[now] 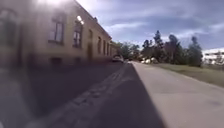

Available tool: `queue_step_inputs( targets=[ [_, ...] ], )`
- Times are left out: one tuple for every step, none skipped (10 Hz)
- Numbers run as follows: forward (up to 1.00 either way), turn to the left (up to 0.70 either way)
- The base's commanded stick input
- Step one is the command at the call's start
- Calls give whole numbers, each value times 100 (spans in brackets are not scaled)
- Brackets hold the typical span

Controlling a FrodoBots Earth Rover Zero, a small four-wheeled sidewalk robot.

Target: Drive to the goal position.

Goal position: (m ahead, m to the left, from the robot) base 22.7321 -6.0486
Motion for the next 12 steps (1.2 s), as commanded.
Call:
queue_step_inputs(
  targets=[
    [70, 6],
    [70, 5],
    [70, 2],
    [70, 3],
    [70, 3],
    [70, 3],
    [70, -2],
    [70, -9],
    [70, -27],
    [70, -29],
    [70, -29],
    [64, -32]
  ],
)
